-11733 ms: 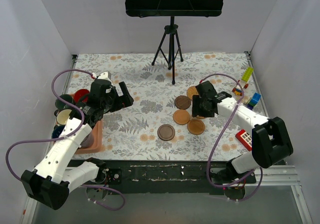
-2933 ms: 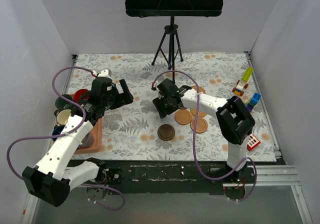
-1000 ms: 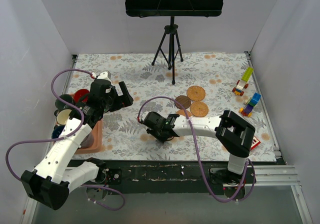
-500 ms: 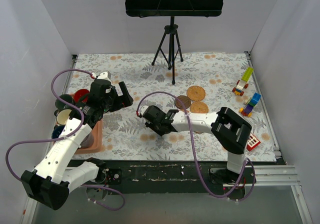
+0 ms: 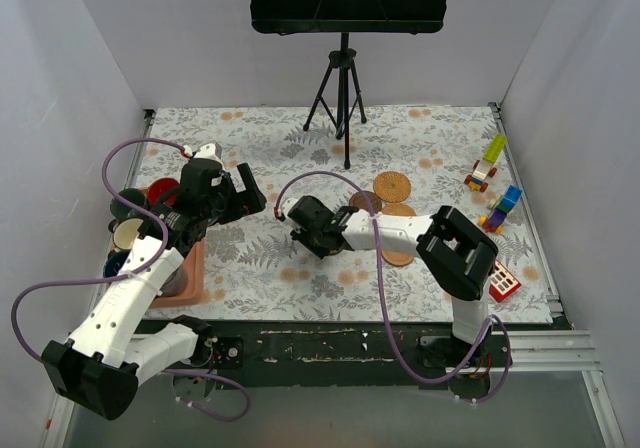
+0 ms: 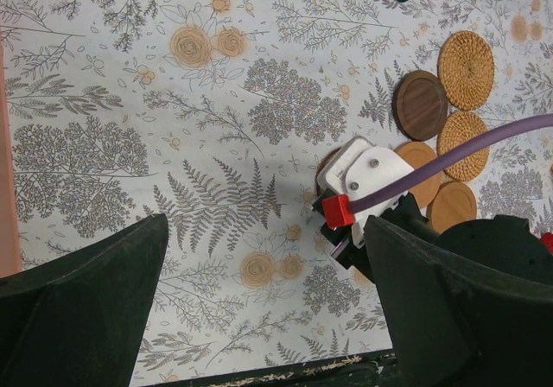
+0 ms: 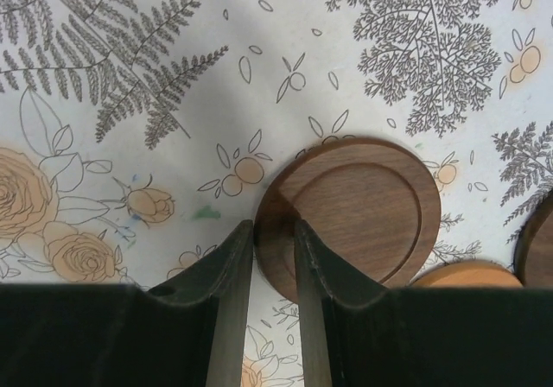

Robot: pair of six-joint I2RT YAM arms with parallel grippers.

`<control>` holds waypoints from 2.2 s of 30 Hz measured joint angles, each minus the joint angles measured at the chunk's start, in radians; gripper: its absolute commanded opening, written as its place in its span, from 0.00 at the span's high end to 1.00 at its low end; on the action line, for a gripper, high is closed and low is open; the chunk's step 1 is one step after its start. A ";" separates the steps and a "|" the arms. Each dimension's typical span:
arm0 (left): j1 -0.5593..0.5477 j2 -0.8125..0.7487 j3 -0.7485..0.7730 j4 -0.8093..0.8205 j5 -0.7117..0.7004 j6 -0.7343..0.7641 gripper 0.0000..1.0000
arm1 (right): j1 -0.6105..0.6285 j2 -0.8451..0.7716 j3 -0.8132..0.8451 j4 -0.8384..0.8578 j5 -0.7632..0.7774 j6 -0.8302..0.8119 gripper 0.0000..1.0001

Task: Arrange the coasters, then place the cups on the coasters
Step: Move the coaster to the center of the board.

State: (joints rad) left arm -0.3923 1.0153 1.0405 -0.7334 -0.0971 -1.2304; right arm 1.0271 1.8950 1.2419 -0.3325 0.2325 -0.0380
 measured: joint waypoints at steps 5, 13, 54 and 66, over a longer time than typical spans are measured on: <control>0.000 0.000 0.000 0.000 0.000 0.000 0.02 | -0.021 0.025 0.033 0.003 -0.006 -0.017 0.68; 0.000 0.000 0.000 0.000 -0.002 0.000 0.02 | -0.052 0.038 0.045 0.015 -0.003 -0.018 0.68; 0.000 0.010 0.000 0.000 -0.020 0.000 0.02 | -0.143 0.087 0.110 0.020 -0.005 -0.013 0.68; 0.000 0.012 0.000 0.000 -0.022 0.000 0.02 | -0.157 0.087 0.110 0.022 0.002 -0.002 0.68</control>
State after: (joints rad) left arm -0.3923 1.0271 1.0405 -0.7338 -0.1192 -1.2301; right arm 0.8703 1.9820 1.3518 -0.3107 0.2344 -0.0399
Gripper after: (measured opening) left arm 0.981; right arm 0.318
